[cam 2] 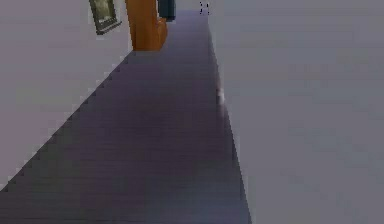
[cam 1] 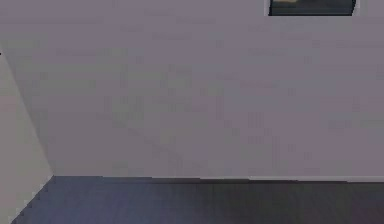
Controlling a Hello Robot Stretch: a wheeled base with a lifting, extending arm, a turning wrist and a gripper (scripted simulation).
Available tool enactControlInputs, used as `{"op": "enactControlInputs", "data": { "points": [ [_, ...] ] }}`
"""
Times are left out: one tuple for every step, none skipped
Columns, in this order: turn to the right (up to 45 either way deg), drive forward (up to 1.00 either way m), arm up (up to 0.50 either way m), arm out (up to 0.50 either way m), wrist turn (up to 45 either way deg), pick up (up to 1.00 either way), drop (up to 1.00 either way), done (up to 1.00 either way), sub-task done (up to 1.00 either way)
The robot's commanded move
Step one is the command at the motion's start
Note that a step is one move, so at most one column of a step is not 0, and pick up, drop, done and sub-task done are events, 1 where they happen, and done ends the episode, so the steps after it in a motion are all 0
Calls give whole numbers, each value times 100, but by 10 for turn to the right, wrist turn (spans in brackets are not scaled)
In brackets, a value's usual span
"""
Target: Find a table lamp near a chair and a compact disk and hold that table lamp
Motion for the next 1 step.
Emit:
{"op": "enactControlInputs", "data": {
  "points": [
    [-450, 0, 0, 0, 0, 0, 0, 0, 0]
  ]
}}
